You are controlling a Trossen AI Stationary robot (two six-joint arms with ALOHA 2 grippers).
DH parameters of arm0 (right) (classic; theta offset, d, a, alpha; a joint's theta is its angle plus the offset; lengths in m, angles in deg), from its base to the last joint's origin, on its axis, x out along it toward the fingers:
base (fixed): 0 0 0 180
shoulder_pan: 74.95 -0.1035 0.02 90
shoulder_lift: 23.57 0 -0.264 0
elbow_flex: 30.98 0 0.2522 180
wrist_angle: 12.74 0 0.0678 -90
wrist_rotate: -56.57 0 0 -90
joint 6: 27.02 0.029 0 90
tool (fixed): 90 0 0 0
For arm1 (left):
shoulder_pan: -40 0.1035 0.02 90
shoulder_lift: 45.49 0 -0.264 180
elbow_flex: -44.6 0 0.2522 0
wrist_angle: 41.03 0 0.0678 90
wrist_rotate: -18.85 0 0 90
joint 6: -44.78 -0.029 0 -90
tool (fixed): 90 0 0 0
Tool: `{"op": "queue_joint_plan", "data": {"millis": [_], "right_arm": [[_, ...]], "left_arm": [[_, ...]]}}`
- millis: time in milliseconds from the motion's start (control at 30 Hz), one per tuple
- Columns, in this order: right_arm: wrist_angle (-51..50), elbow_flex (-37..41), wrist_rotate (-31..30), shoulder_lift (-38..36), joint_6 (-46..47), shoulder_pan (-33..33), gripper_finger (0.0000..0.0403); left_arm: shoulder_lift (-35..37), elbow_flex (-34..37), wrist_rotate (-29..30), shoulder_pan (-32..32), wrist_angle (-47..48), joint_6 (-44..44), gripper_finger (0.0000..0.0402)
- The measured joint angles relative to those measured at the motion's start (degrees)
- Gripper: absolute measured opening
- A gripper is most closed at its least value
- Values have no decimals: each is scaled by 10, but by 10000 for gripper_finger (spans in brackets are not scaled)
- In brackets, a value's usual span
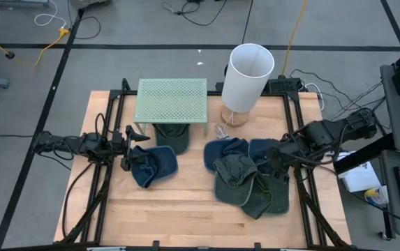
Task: Pick & Place hat
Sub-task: Put the right gray cap on the shelf
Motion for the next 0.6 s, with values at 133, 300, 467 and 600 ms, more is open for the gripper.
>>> {"op": "queue_joint_plan", "data": {"millis": [133,300,467,600], "right_arm": [[1,0,14,-5,-33,-21,373],[0,0,15,-11,-62,-44,373],[0,0,14,-12,-82,-52,373],[3,8,2,-12,-98,-52,373]], "left_arm": [[0,0,0,0,0,0,335],[0,0,0,0,0,0,335],[0,0,0,0,0,0,335],[0,0,0,0,0,0,335]]}}
